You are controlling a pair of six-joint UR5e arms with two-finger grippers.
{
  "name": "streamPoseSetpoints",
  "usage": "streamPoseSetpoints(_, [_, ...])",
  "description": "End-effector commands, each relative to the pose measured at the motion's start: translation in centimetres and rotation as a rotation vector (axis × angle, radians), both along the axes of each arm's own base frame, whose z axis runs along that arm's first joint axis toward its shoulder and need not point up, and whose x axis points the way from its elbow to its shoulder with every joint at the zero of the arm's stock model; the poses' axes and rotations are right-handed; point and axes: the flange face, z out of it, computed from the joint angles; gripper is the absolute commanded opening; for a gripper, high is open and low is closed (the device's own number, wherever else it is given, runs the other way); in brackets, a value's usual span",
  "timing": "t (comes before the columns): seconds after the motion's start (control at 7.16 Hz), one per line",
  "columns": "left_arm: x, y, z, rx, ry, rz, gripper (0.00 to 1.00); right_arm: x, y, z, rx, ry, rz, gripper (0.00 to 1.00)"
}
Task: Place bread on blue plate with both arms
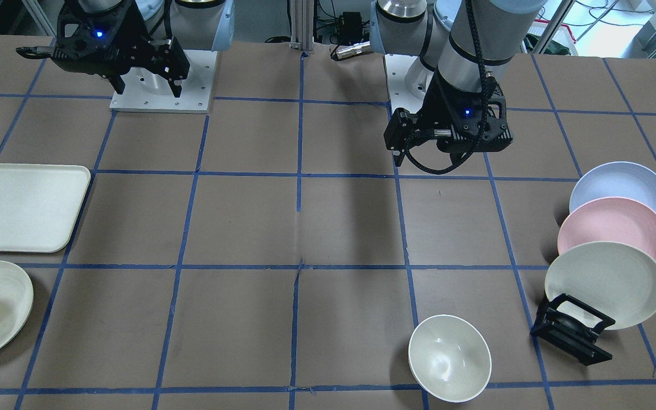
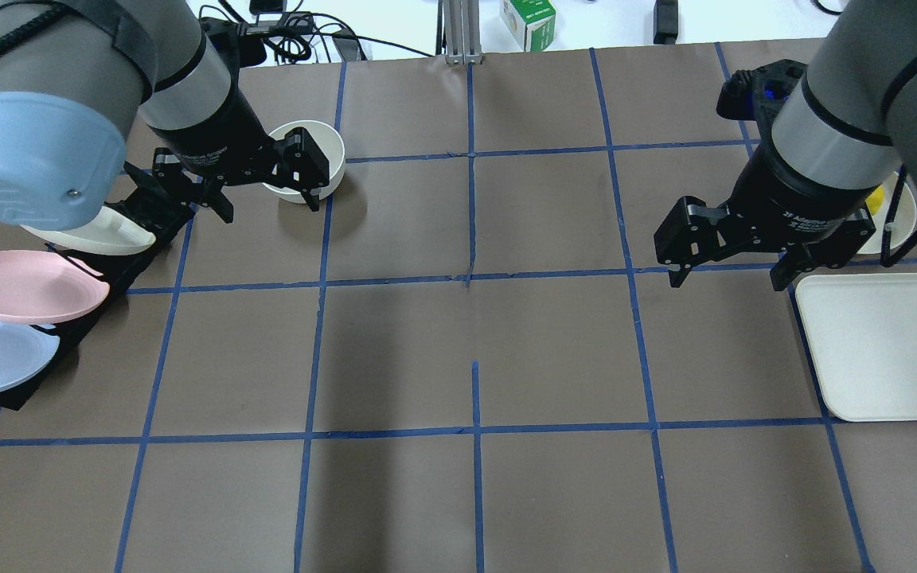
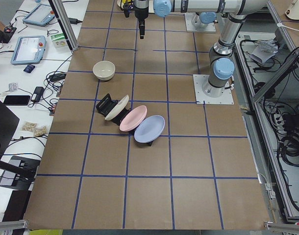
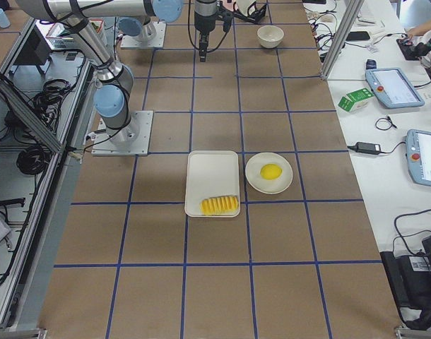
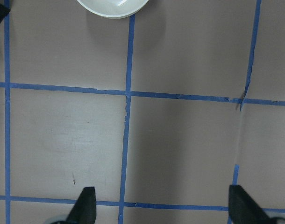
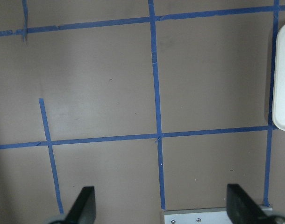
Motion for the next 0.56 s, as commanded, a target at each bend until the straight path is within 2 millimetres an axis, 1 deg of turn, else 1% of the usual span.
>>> streamPoseSetpoints(0.0, [-0.01, -0.02, -0.04, 0.001, 0.000, 0.000, 1.00, -0.01, -0.04, 0.01, -0.002, 0.001, 0.000, 1.00])
streamPoseSetpoints(0.42, [0.06, -0.12, 0.20, -0.005, 0.001, 0.001, 1.00, -0.09, -0.35, -0.29, 0.000, 0.009, -0.007, 1.00])
